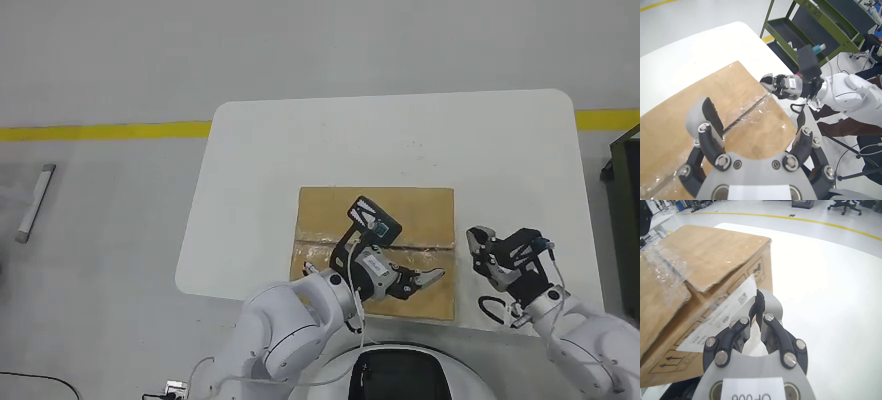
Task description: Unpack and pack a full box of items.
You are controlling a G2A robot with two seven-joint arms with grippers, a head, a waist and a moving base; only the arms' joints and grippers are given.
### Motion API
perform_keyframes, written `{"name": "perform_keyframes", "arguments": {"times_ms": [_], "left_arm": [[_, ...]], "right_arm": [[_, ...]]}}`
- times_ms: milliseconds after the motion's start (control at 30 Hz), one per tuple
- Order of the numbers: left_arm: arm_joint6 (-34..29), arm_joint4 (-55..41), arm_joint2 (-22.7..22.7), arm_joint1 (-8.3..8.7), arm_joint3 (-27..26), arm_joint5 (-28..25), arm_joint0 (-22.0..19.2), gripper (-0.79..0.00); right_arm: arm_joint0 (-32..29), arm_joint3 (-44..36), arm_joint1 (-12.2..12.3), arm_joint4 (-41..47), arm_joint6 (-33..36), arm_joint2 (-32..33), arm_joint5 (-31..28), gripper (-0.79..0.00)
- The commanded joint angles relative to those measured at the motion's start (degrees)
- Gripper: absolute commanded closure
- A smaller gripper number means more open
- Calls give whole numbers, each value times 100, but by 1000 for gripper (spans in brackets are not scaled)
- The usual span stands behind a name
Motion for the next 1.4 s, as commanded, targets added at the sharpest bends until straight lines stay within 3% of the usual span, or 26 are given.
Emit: {"name": "perform_keyframes", "arguments": {"times_ms": [0,300,733,867,967,1000,1367], "left_arm": [[38,-20,278,-52,97,227,-76,-785],[-95,247,1172,-312,678,870,-834,-785],[-298,1006,1445,-457,885,1091,-1116,-782],[-359,1161,1448,-473,858,1120,-1062,-686],[-390,1263,1442,-483,849,1135,-1001,-499],[-395,1301,1442,-486,842,1138,-981,-388],[-506,1611,1404,-528,792,1071,-845,-360]], "right_arm": [[-145,-27,-1,137,-14,269,207,0],[-742,-272,4,230,-56,1017,318,0],[-887,-327,-32,222,-239,1038,346,0],[-889,-326,-39,189,-266,1020,321,0],[-916,-342,-46,169,-275,1007,327,0],[-913,-334,-48,162,-286,1000,318,0],[-962,-365,-68,141,-320,1002,261,0]]}}
